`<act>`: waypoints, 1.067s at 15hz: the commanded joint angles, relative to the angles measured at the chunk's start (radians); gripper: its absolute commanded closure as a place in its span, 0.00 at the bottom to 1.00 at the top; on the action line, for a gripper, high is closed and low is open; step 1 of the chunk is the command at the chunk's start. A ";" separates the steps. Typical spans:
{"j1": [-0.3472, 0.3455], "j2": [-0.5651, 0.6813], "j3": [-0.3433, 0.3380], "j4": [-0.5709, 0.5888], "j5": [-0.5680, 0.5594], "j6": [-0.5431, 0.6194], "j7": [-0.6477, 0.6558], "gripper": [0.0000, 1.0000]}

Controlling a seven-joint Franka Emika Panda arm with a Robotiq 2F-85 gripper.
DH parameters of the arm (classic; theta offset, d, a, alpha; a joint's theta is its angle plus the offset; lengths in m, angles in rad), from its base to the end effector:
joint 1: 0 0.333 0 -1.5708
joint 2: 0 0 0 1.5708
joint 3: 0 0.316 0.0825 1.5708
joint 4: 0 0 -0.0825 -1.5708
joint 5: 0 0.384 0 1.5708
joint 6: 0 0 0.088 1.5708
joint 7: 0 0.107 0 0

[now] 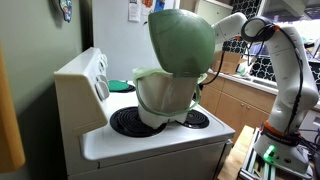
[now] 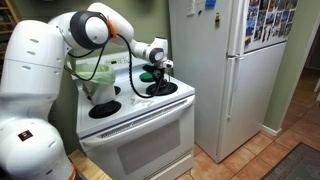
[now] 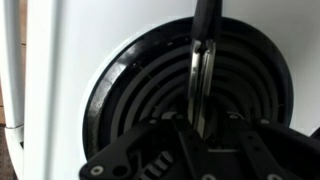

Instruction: Put the tissue paper inside the trash can

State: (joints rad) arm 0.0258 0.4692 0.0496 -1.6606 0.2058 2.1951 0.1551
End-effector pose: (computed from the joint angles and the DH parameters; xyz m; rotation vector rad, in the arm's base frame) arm 0.6788 0.0546 0.3439 -2.9269 0.2951 -0.0622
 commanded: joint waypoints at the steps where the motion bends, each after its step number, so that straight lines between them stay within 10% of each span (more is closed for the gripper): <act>1: -0.007 -0.019 0.000 -0.014 0.017 -0.026 -0.007 0.82; 6: -0.009 -0.022 0.000 -0.017 0.018 -0.039 -0.011 0.93; 16: -0.008 -0.028 0.000 -0.021 0.015 -0.061 -0.017 0.78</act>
State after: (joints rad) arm 0.0239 0.4640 0.0496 -1.6608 0.2074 2.1585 0.1533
